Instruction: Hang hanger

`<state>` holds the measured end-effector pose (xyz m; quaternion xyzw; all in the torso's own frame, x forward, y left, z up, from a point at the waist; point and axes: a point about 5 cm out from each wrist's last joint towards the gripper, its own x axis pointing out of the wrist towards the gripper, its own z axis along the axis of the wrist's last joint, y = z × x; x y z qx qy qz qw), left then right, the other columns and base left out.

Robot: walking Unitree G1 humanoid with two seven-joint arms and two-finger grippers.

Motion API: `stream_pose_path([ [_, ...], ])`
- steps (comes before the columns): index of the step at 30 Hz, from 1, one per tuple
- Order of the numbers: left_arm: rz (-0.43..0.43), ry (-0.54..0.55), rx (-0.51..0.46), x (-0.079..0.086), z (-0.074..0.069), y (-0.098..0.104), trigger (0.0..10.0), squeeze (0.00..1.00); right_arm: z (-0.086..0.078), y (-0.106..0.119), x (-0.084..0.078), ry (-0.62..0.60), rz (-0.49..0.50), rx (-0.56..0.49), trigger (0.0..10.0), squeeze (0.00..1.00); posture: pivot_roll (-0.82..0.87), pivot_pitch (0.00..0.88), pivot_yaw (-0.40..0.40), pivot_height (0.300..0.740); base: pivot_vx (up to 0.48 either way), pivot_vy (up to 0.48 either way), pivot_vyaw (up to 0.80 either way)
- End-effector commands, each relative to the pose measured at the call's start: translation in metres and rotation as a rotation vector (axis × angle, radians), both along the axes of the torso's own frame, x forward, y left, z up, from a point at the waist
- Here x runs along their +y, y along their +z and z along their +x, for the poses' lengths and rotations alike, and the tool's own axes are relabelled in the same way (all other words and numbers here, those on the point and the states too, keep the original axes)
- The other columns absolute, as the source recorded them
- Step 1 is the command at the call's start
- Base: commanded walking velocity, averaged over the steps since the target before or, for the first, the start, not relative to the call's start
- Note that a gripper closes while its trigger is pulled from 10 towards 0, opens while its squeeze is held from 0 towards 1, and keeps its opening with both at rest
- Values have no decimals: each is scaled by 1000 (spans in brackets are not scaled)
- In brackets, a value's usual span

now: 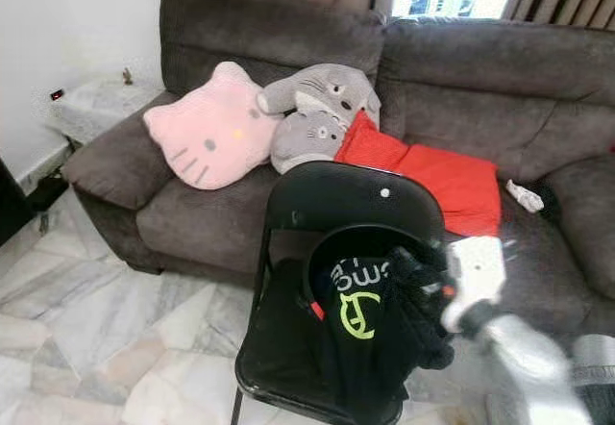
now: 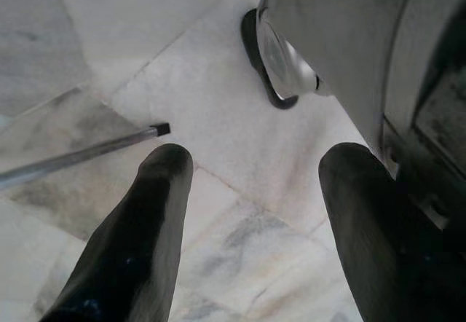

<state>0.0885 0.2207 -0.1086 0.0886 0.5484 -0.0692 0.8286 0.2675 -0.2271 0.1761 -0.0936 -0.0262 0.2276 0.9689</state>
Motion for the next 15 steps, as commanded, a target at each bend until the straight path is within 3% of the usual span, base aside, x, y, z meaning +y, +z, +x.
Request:
stream_pose_path([
  [1, -7, -17, -8, -3, 3, 0, 10000, 0, -3, 6, 6, 24, 54, -22, 10000, 0, -108, 0, -40, 740, 0, 0, 0],
  [6, -9, -18, -9, -3, 4, 0, 10000, 0, -8, 0, 4, -15, 34, -25, 10000, 0, -105, 1, -40, 740, 0, 0, 0],
  [7, -10, -17, -9, -3, 4, 0, 10000, 0, -9, -4, 5, -12, -23, -25, 10000, 0, -105, 2, -40, 740, 0, 0, 0],
  [9, -9, -15, -10, -3, 4, 0, 10000, 0, -19, -17, 11, 49, -279, -43, 10000, 0, -105, 4, -40, 740, 0, 0, 0],
  [10, -9, -15, -10, -3, 4, 0, 10000, 0, -19, -17, 11, 49, -279, -43, 10000, 0, -105, 4, -40, 740, 0, 0, 0],
  [12, -6, -14, -10, -3, 4, 0, 10000, 0, -25, -27, 7, 100, -559, -72, 10000, 0, -108, 9, -41, 740, 0, 0, 0],
  [14, -5, -14, -10, -3, 4, 0, 10000, 0, -26, -28, 6, 107, -609, -80, 10000, 0, -110, 9, -41, 740, 0, 0, 0],
  [15, -4, -15, -9, -3, 4, 1, 10000, 0, -29, -35, 1, 119, -723, -82, 10000, 0, -110, 10, -41, 740, 0, 0, 0],
])
